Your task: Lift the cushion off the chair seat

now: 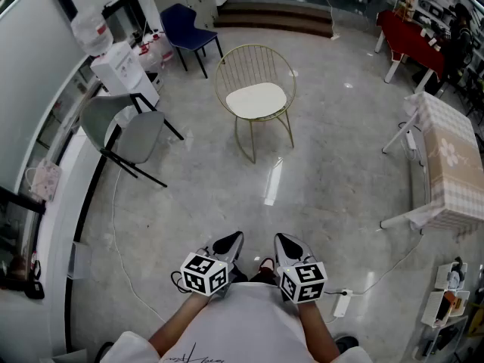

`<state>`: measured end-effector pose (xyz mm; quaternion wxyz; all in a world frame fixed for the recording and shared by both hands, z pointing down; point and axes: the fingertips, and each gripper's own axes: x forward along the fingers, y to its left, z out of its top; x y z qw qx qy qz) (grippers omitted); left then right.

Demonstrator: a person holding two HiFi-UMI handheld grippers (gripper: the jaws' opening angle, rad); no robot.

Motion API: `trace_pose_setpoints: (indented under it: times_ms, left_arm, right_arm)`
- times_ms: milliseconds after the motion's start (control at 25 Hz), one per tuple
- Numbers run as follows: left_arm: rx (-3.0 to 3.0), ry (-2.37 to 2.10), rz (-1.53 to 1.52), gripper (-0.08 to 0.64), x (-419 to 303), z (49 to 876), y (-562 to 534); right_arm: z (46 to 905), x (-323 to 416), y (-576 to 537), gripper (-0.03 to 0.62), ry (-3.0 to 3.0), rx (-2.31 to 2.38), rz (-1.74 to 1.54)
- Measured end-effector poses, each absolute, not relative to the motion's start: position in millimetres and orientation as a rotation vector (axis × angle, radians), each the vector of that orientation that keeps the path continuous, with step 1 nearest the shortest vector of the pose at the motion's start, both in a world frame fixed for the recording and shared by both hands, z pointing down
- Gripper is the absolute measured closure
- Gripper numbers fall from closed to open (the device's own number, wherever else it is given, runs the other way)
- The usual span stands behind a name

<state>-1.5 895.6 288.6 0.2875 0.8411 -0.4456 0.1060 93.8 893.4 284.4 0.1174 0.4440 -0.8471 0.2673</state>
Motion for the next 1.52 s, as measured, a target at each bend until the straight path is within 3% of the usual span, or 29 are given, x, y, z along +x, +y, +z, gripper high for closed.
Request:
trace_pose_setpoints:
  times_ms: [640,1520]
  left_arm:
    - [2.210,-1.247,0.257,0.555,2,287,843]
    - [2.193,-1.179,0.249,0.555,-34,282,649]
  right_arm:
    - [291,109,855,0.586,-2.479,1.311,0.903]
    - [306,65,670,0.586,-2.413,1.267,0.956]
